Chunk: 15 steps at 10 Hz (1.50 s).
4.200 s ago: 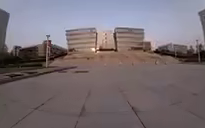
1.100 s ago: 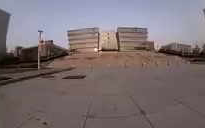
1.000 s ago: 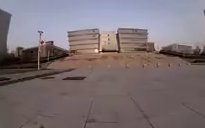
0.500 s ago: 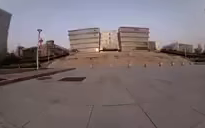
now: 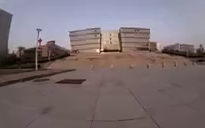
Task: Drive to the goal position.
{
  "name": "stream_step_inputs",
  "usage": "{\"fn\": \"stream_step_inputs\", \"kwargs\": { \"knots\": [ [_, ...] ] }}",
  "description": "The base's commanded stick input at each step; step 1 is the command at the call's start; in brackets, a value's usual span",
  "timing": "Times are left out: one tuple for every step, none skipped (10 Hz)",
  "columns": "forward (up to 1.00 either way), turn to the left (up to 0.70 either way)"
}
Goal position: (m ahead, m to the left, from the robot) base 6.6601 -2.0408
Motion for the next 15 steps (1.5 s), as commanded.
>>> {"fn": "stream_step_inputs", "kwargs": {
  "knots": [
    [0.45,0.00],
    [0.59,0.00],
    [0.70,0.00],
    [0.70,0.00],
    [0.70,0.00],
    [0.70,0.00],
    [0.70,0.00],
    [0.70,0.00],
    [0.70,0.00],
    [0.70,0.00],
    [0.70,0.00],
    [0.70,0.00],
    [0.70,0.00],
    [0.70,0.00],
    [0.70,0.00]
  ]
}}
